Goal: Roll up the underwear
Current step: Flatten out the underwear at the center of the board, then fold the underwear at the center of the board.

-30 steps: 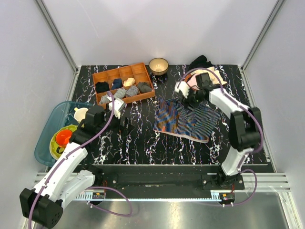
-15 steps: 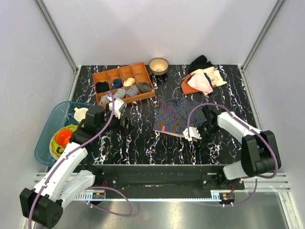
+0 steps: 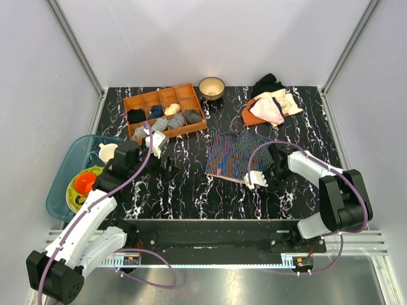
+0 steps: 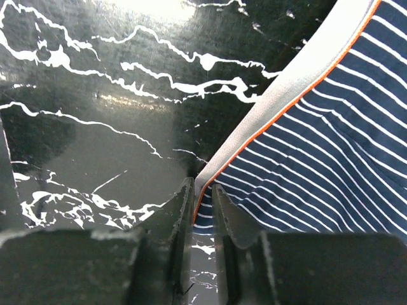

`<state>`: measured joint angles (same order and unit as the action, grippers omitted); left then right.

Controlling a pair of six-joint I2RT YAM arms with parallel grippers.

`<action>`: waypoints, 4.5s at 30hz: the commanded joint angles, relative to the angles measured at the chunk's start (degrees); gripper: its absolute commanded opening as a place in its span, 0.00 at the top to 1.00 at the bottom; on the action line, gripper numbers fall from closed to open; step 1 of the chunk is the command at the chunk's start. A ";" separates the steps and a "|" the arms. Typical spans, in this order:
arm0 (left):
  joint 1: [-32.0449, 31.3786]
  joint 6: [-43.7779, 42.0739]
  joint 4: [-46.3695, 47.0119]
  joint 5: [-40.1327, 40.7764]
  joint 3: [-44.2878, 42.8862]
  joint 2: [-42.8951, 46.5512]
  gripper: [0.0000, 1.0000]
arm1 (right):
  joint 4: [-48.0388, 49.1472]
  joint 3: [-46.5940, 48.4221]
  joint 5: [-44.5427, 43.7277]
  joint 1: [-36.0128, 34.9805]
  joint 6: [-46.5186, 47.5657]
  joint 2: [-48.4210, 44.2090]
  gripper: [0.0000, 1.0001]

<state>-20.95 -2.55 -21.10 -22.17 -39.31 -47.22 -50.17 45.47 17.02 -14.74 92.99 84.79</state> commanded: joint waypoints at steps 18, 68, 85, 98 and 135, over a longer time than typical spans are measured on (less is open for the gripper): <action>0.12 -0.44 1.94 -0.94 -2.17 0.46 0.01 | -9.06 30.37 20.24 -33.95 -27.16 21.91 0.58; -52.53 10.19 8.54 26.04 -43.39 -73.19 0.35 | -23.66 18.07 17.79 33.29 16.35 7.75 0.51; -52.53 10.81 5.63 29.03 -39.44 -69.67 0.72 | -19.62 13.86 18.32 33.20 24.85 7.41 0.48; -52.00 13.88 8.44 26.75 -35.75 -66.78 1.00 | -8.38 9.02 13.13 27.84 28.57 9.25 0.48; -50.25 21.53 21.28 0.64 -17.12 -47.62 1.00 | -29.29 4.26 14.17 25.03 24.35 -16.43 1.00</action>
<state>-71.83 17.74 -2.83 -17.74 -57.17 -98.89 -74.70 45.08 26.28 10.63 113.75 66.81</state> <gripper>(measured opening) 0.024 0.009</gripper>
